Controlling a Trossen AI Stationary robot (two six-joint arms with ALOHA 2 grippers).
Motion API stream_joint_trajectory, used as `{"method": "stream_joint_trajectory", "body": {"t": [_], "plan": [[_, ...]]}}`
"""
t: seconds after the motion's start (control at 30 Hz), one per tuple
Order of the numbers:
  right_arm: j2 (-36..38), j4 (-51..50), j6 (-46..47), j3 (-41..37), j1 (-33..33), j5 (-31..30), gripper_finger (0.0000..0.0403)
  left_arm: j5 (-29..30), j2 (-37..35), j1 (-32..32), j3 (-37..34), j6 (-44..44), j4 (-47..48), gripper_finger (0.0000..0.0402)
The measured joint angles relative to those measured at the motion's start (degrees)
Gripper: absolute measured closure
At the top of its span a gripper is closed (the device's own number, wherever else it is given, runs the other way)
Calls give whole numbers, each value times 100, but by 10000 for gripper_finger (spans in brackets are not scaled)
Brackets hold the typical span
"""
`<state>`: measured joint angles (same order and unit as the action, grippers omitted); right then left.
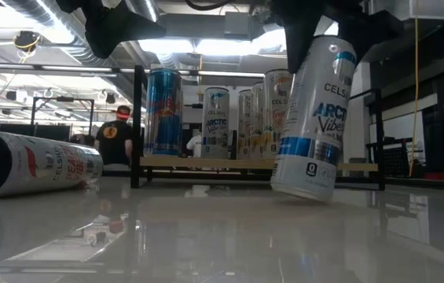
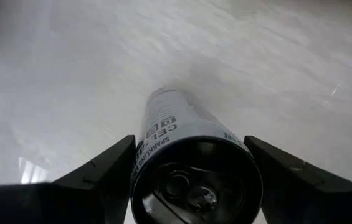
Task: Place canned beverage on shelf
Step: Put the white-blue soda can on the shelf aligned with the other white-blue soda can
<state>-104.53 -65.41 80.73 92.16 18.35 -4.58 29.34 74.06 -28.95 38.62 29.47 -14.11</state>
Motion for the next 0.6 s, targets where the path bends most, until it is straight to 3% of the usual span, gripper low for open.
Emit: {"method": "stream_joint_trajectory", "body": {"t": [0.6], "plan": [[-2, 12, -76, 0, 0, 80, 138, 0, 0, 0, 0, 2, 0, 120]]}}
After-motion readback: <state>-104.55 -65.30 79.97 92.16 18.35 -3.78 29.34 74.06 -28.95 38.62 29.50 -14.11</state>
